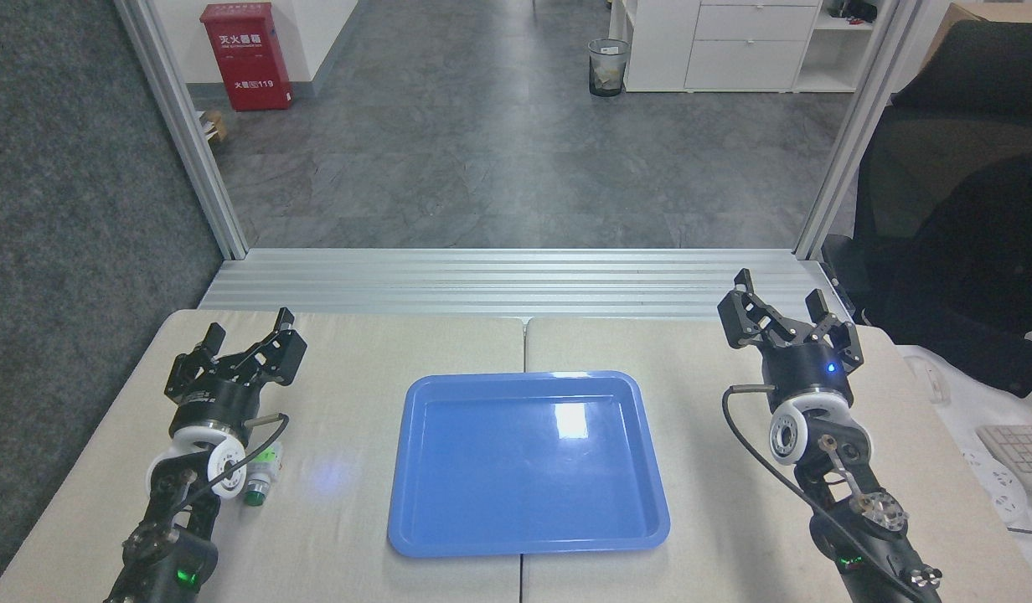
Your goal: Pick up switch part and place in tray
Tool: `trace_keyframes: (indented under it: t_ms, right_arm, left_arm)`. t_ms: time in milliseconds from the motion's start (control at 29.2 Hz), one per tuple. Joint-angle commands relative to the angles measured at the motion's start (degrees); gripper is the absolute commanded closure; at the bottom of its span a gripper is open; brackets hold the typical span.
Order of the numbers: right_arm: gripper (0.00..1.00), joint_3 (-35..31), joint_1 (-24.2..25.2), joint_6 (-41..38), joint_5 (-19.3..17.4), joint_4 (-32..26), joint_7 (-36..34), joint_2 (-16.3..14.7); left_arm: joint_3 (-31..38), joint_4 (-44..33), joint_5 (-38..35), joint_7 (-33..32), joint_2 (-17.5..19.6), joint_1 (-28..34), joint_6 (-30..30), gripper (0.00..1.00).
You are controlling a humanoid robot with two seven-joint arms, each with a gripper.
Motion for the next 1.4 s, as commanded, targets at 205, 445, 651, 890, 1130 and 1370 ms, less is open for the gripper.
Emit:
trace_keyframes:
  t_ms: [205, 445, 651, 890, 1130, 1370]
  right_arm:
    - [0.00, 0.00, 0.00, -0.01, -0.01, 0.00, 0.00, 0.01]
    - [0.00, 0.00, 0.00, -0.01, -0.01, 0.00, 0.00, 0.01]
    - [0.00, 0.00, 0.00, -0.01, -0.01, 0.00, 0.00, 0.01]
    - [0.00, 0.00, 0.00, -0.01, -0.01, 0.00, 0.00, 0.01]
    - [0.00, 0.00, 0.00, -0.01, -0.01, 0.00, 0.00, 0.01]
    - [0.00, 0.00, 0.00, -0.01, -0.01, 0.00, 0.00, 0.01]
  left_arm:
    - [-0.47, 2.11, 0.78, 1.25, 0.53, -2.36, -0.24, 0.00]
    - [-0.64, 2.11, 0.61, 1.16, 0.61, -1.84, -0.59, 0.00]
    - [-0.64, 2.46, 0.52, 1.25, 0.61, -1.75, -2.44, 0.00]
    - [-0.73, 2.02, -0.36, 1.25, 0.61, 0.62, -3.49, 0.00]
    - [-0.82, 2.37, -0.97, 1.33, 0.61, 0.71, -3.41, 0.00]
    - [-0.73, 2.37, -8.27, 1.95, 0.88, 0.36, -3.41, 0.00]
